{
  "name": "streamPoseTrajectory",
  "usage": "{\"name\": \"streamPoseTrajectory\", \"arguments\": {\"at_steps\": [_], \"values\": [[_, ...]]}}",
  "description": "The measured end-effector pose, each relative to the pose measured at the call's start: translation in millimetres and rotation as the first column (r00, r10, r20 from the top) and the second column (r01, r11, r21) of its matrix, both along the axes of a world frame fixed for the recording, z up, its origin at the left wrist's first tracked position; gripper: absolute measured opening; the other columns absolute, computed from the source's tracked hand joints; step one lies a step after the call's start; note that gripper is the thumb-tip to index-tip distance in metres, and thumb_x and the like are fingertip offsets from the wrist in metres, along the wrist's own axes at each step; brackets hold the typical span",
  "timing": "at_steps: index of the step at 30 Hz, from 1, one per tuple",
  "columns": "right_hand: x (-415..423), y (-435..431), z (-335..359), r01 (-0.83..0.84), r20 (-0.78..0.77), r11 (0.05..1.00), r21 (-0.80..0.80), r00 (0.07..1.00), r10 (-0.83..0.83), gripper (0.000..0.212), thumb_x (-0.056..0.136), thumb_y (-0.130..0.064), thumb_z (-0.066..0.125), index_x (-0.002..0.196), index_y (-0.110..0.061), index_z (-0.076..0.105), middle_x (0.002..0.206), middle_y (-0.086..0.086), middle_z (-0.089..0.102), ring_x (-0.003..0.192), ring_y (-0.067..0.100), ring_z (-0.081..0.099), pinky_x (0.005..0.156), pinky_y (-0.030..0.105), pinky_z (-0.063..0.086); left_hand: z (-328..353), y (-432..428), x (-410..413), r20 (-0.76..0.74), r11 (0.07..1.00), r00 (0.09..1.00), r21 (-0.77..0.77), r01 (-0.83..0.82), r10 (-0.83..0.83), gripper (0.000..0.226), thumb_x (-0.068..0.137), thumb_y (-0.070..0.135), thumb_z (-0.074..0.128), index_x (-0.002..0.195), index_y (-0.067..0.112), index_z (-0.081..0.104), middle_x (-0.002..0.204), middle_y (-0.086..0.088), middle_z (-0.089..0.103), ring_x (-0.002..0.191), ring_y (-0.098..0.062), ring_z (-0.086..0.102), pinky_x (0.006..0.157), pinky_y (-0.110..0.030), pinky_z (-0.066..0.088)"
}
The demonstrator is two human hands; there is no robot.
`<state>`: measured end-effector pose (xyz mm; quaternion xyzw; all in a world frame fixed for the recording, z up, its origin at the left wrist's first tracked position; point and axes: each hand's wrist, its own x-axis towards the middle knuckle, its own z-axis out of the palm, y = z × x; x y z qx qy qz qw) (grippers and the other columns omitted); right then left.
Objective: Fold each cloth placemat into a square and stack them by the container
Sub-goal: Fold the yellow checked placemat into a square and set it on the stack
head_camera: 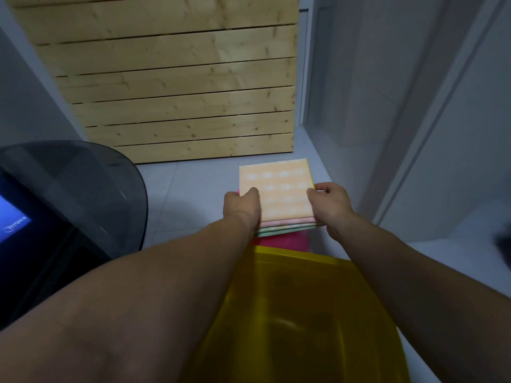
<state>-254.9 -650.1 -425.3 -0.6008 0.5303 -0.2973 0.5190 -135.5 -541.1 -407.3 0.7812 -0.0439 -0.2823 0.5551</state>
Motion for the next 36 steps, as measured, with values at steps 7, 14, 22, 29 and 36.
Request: {"name": "streamPoseTrajectory", "arguments": {"at_steps": [7,14,22,29,36], "values": [[-61,47,59,0.004,0.063,0.999,-0.033,0.998,-0.002,0.030,0.091,-0.029,0.062,0.115,-0.011,0.063,0.102,0.007,0.069,0.081,0.022,0.063,0.059,0.028,0.048,40,46,-43,0.131,0.984,0.989,-0.160,0.082,-0.061,0.036,0.098,0.035,0.055,0.127,0.015,0.056,0.113,0.000,0.062,0.100,-0.023,0.058,0.090,-0.033,0.047],[-135,127,74,0.015,-0.003,0.998,-0.055,1.000,-0.016,0.039,0.090,-0.035,0.067,0.116,-0.005,0.066,0.103,0.006,0.072,0.096,0.024,0.067,0.093,0.046,0.054,47,122,-109,0.170,0.952,0.979,-0.266,0.154,-0.111,0.009,0.096,0.021,0.061,0.092,0.027,0.066,0.085,0.011,0.069,0.091,-0.022,0.068,0.086,-0.037,0.056],[-165,186,42,-0.175,-0.233,0.981,-0.079,0.961,0.152,0.041,0.099,-0.032,0.053,0.089,0.005,0.070,0.088,0.025,0.069,0.086,0.037,0.065,0.078,0.048,0.052,13,193,-119,0.263,0.927,0.921,-0.162,0.337,-0.289,0.016,0.097,0.016,0.060,0.107,0.024,0.070,0.101,0.003,0.074,0.092,-0.013,0.069,0.080,-0.035,0.056],[-152,192,-7,-0.253,-0.282,0.960,0.118,0.919,0.276,0.044,0.097,-0.034,0.054,0.081,0.003,0.071,0.085,0.026,0.070,0.082,0.042,0.067,0.076,0.058,0.056,-16,210,-94,0.158,0.900,0.886,0.080,0.429,-0.436,0.030,0.096,0.016,0.063,0.125,0.006,0.063,0.110,-0.008,0.068,0.098,-0.026,0.064,0.080,-0.038,0.054],[-139,185,-44,-0.218,-0.160,0.874,0.435,0.936,0.313,0.031,0.100,-0.026,0.055,0.106,0.003,0.065,0.101,0.016,0.069,0.081,0.029,0.067,0.066,0.039,0.059,-59,208,-75,-0.120,0.887,0.906,0.188,0.421,-0.405,0.053,0.091,0.016,0.071,0.139,0.006,0.049,0.122,-0.017,0.066,0.094,-0.030,0.065,0.069,-0.031,0.050]]}}
